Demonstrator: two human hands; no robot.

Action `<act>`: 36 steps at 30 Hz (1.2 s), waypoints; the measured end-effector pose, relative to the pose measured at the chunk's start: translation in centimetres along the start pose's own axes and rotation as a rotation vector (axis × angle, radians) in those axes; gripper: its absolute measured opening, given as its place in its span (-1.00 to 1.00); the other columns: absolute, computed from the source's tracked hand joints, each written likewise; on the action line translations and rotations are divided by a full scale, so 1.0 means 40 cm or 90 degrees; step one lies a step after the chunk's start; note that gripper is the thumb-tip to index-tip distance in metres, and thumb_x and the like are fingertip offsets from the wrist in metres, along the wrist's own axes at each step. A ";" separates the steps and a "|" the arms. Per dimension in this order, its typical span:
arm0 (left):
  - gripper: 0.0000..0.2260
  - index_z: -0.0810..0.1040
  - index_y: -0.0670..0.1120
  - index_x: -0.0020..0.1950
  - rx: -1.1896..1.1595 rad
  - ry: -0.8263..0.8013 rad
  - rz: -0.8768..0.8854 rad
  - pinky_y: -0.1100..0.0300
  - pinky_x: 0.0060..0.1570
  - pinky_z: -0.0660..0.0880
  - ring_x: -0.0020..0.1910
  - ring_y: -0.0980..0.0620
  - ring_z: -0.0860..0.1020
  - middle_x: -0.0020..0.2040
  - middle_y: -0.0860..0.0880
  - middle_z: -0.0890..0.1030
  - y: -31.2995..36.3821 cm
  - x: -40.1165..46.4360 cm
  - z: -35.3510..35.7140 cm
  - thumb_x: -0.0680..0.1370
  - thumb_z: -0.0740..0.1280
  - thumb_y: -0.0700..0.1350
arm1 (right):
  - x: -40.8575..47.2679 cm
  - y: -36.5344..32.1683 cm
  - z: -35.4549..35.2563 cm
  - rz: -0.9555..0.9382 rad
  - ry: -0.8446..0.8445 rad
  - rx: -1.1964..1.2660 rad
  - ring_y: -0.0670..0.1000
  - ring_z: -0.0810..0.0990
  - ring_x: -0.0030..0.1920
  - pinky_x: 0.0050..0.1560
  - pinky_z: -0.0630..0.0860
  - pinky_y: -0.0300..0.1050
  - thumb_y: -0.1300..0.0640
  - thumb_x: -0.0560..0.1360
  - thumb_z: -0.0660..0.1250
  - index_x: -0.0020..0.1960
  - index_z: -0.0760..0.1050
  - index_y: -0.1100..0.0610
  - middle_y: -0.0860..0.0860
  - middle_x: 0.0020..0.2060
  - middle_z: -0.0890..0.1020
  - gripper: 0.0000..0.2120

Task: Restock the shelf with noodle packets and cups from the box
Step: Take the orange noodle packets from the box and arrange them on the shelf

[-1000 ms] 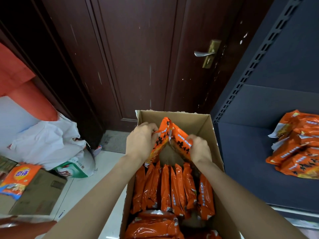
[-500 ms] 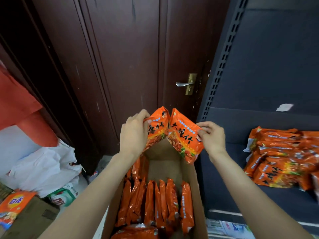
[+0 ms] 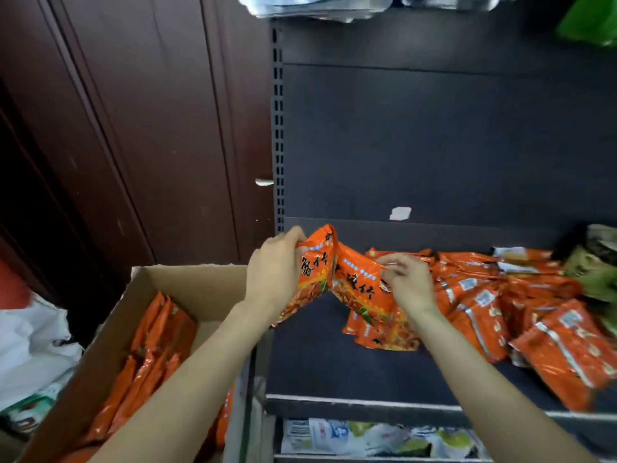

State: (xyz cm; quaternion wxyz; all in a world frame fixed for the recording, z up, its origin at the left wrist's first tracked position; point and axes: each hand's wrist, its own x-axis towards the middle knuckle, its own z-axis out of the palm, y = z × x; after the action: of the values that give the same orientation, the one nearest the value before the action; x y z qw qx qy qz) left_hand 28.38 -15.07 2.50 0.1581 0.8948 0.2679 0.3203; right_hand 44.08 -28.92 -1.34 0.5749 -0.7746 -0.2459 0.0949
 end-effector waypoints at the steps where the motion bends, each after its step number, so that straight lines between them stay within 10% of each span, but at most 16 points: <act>1: -0.94 0.44 -0.08 0.03 0.014 -0.012 0.001 0.01 -0.20 0.47 -0.10 -0.13 0.56 -0.11 -0.07 0.60 0.021 -0.008 0.021 0.61 0.21 -0.14 | -0.001 0.018 -0.031 0.000 -0.016 -0.020 -0.07 0.56 -0.11 -0.21 0.45 -0.43 0.45 0.46 0.26 -0.06 0.59 0.16 0.00 -0.13 0.62 -0.75; 25: -0.95 0.50 -0.07 -0.08 -0.087 -0.293 -0.007 0.12 -0.22 0.38 -0.30 -0.04 0.48 -0.30 0.03 0.52 0.123 -0.111 0.315 0.56 0.32 -0.11 | 0.022 0.240 -0.189 -0.155 -0.135 -0.366 0.05 0.54 0.14 0.19 0.46 -0.09 0.37 0.48 0.29 0.11 0.57 0.15 0.07 0.08 0.61 -0.74; 36: -0.87 0.61 -0.05 0.06 -0.122 -0.302 -0.011 0.04 0.15 0.45 0.09 0.00 0.50 0.07 -0.02 0.55 0.200 -0.138 0.423 0.52 0.36 -0.16 | -0.038 0.249 -0.224 -0.157 -0.259 -0.435 0.01 0.32 0.30 0.25 0.22 -0.24 0.16 0.46 0.39 0.32 0.41 0.05 0.01 0.26 0.43 -0.56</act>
State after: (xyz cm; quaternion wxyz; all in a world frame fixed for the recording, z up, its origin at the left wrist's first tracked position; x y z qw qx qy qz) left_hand 38.94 -26.63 -9.16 0.3035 0.9234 0.1996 0.1240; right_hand 49.33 -39.40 -8.00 0.2318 -0.8509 -0.4629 0.0895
